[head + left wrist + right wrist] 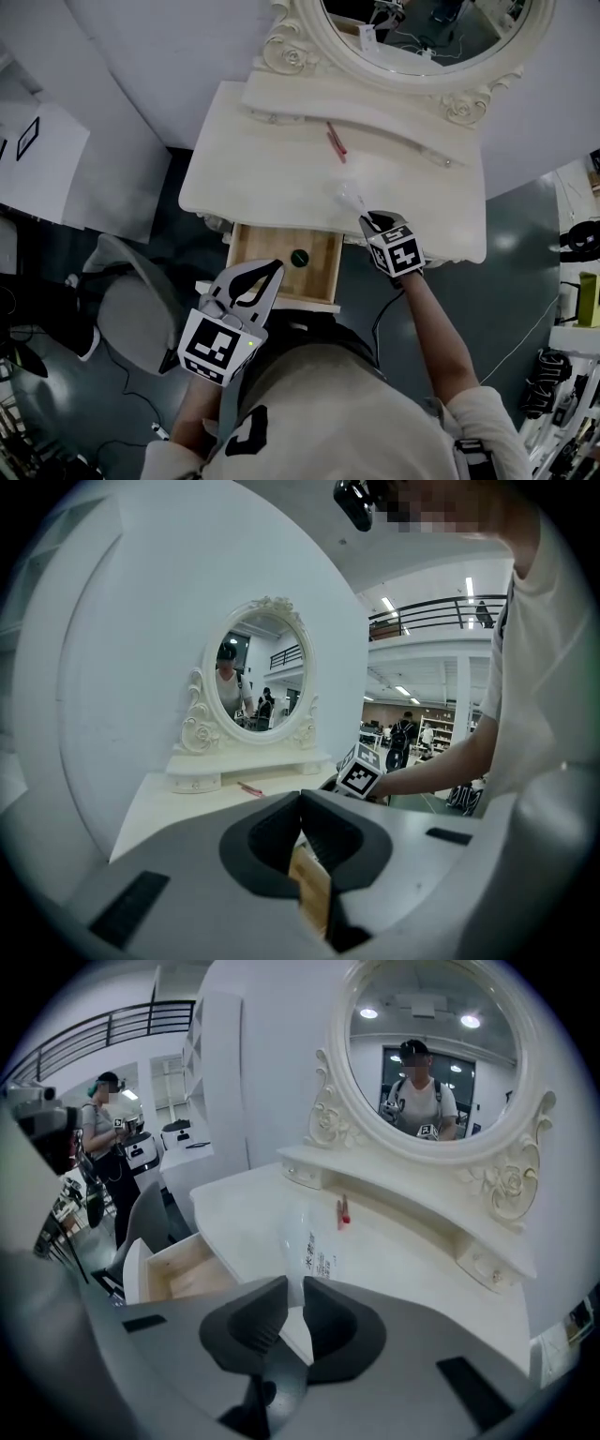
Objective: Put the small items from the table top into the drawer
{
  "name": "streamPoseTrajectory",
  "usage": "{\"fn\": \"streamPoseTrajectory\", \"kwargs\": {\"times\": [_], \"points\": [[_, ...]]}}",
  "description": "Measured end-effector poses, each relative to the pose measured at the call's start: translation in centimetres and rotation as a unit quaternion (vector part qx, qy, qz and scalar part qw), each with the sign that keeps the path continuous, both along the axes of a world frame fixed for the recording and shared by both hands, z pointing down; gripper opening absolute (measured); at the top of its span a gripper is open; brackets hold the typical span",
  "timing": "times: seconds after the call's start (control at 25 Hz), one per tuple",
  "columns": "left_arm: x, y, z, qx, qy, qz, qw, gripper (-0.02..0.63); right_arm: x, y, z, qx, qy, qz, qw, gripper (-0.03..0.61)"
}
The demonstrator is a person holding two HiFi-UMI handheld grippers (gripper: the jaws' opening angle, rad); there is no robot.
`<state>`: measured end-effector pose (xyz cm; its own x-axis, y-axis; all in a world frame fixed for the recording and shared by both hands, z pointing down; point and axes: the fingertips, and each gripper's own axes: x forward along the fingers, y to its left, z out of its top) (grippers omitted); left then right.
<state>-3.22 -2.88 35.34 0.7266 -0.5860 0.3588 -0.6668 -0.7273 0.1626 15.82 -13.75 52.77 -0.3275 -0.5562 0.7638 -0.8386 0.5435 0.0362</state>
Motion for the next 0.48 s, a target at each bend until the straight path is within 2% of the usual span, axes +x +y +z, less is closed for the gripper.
{"fn": "streamPoseTrajectory", "kwargs": {"times": [0.48], "points": [[-2.1,1.1,-0.1,0.009,0.011,0.03,0.9995,0.058,-2.5,4.7,-4.4,0.046,0.016,-0.004,0.999,0.064]]}}
